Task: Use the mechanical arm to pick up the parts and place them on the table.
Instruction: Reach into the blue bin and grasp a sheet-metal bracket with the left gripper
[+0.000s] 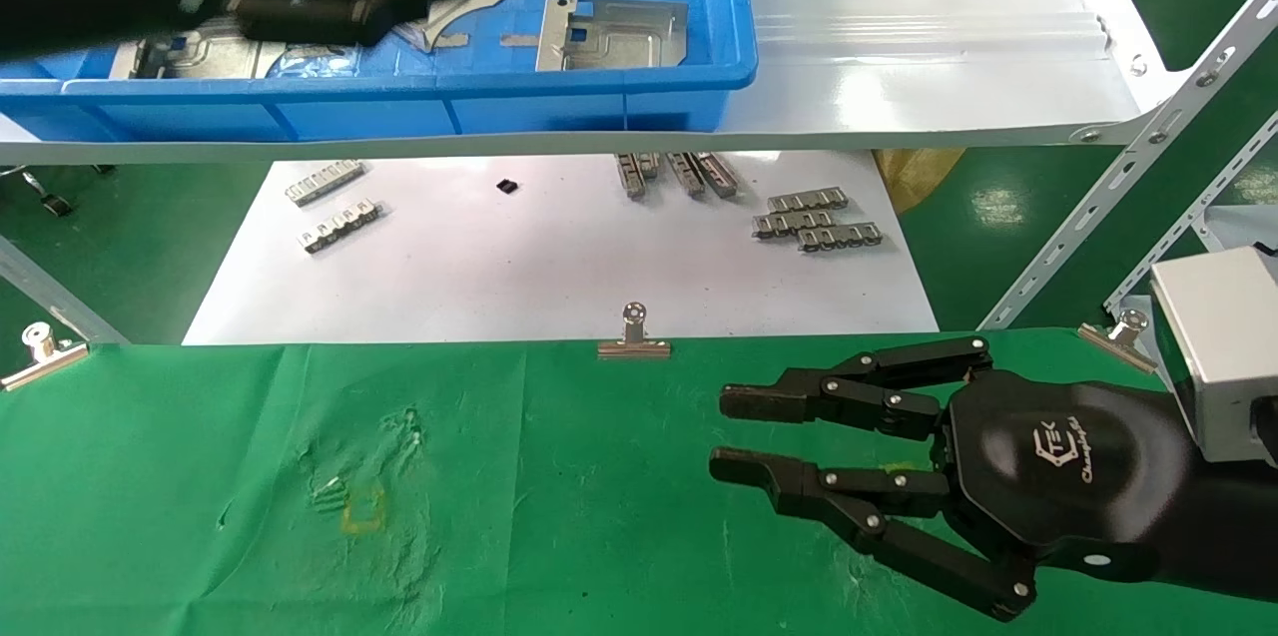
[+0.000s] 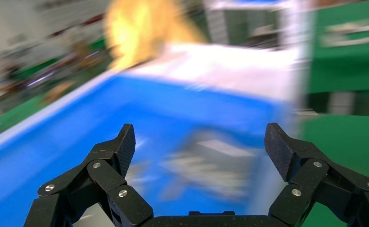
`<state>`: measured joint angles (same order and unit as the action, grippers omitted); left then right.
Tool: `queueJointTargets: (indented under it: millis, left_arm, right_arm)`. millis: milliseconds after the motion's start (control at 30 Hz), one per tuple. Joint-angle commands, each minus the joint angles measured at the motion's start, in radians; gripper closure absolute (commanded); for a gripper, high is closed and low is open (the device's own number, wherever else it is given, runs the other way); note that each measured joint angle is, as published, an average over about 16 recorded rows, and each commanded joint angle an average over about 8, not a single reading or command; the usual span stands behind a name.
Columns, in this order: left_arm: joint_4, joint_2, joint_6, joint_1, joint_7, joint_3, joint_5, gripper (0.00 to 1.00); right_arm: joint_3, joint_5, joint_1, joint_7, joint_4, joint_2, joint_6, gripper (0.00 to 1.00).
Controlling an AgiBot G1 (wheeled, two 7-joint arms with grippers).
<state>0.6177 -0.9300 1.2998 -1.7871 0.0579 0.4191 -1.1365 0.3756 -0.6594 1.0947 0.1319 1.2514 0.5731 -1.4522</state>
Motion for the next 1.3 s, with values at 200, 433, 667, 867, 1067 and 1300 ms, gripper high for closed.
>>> queueJointTargets:
  millis: [200,433,667,867,1067,1300]
  left_arm:
    - [-0.331,-0.176,-0.258,-0.187,-0.072,0.075,-0.184,0.72]
    - [-0.499,-0.276,-0.381,-0.256,-0.095,0.114,-0.250,1.00]
    - [-0.572,-0.310,-0.442,-0.282,-0.100,0.129,-0.275,1.00]
    - [-0.601,-0.315,-0.469,-0.287,-0.098,0.134,-0.282,1.00]
    - [-0.613,-0.313,-0.486,-0.284,-0.099,0.134,-0.283,1.00]
    - [-0.617,-0.308,-0.508,-0.278,-0.103,0.131,-0.278,1.00]
  right_arm:
    - [0.000,0.000,0.000,0.000,0.000,0.000,0.000,0.00]
    - [0.000,0.000,0.000,0.000,0.000,0.000,0.000,0.00]
    - [0.000,0.000,0.000,0.000,0.000,0.000,0.000,0.00]
    - [0.000,0.000,0.000,0.000,0.000,0.000,0.000,0.00]
    - [0.000,0.000,0.000,0.000,0.000,0.000,0.000,0.00]
    - [0.000,0.000,0.000,0.000,0.000,0.000,0.000,0.00]
